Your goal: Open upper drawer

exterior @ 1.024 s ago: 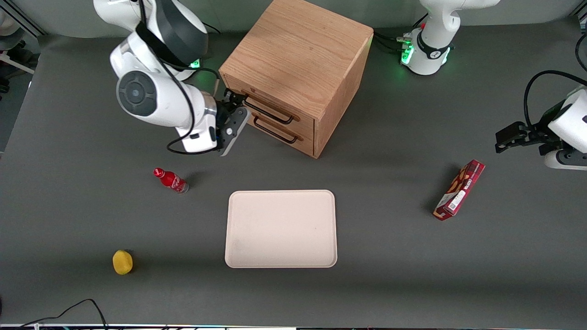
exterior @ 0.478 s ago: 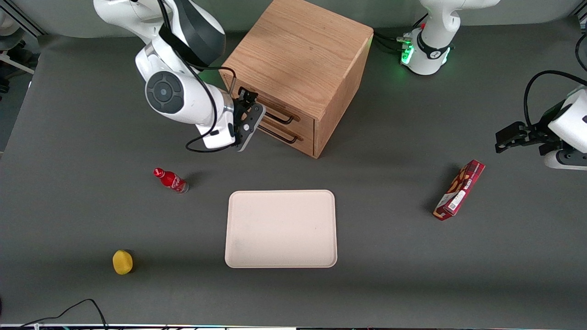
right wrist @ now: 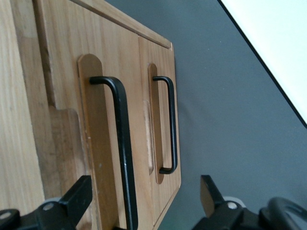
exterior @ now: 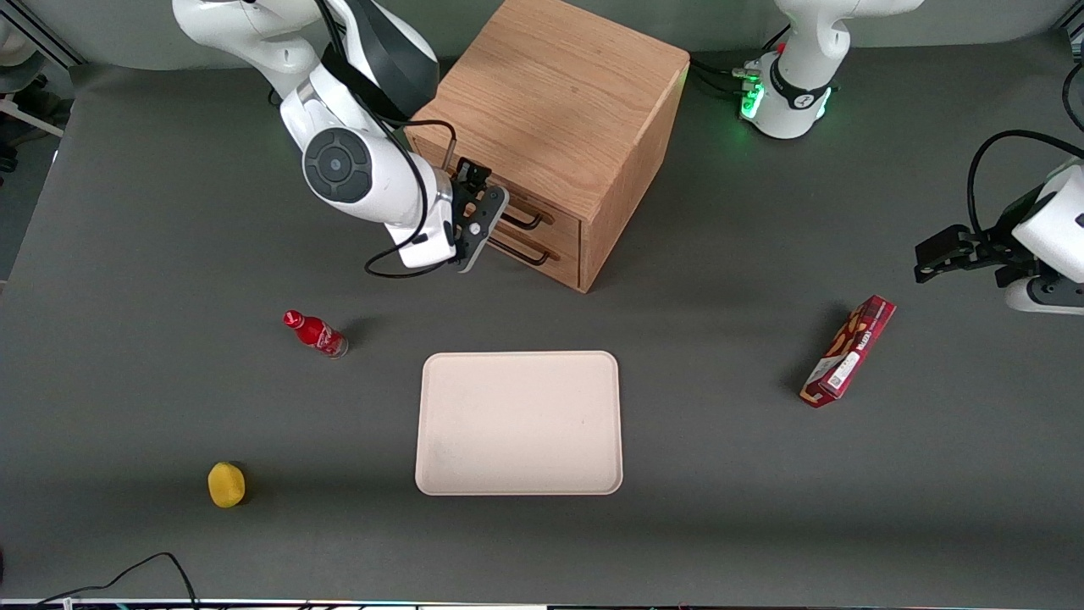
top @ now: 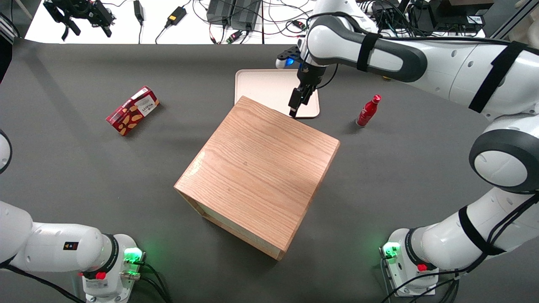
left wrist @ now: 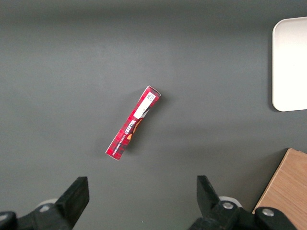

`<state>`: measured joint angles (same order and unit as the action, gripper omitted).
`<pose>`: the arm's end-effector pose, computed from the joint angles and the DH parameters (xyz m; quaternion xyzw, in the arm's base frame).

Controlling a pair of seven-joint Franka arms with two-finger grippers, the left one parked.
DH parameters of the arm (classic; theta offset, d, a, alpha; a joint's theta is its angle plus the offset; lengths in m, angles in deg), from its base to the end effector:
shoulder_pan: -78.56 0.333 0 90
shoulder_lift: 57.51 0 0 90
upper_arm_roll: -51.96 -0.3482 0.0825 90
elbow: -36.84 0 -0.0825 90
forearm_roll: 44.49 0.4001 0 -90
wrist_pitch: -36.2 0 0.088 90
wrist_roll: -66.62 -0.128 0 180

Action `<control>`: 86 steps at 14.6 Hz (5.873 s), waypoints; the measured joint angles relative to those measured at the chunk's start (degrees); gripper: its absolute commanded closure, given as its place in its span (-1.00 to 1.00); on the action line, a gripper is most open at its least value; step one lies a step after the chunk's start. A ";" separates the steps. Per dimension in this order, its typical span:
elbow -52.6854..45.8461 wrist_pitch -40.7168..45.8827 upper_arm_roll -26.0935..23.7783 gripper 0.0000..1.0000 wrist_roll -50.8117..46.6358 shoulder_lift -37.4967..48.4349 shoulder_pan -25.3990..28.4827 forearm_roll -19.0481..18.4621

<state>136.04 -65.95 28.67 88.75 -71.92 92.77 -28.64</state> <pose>0.4904 0.3907 0.4406 -0.8700 -0.4499 0.1134 0.1669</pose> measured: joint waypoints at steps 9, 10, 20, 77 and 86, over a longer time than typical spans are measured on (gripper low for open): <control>0.33 -1.84 -0.03 -1.00 -0.41 -1.12 1.58 -0.24; 0.33 -1.92 -0.03 -1.00 -0.41 -1.12 1.58 -0.37; 0.34 -3.65 -0.03 -1.00 -0.41 -2.97 1.60 -2.36; -11.54 -6.41 3.99 -1.00 6.75 -14.32 -4.11 -11.94; -15.54 -5.69 6.97 -1.00 8.85 -16.93 -4.46 -12.64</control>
<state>120.50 -71.63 35.64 97.61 -88.85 88.30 -41.28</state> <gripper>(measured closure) 0.000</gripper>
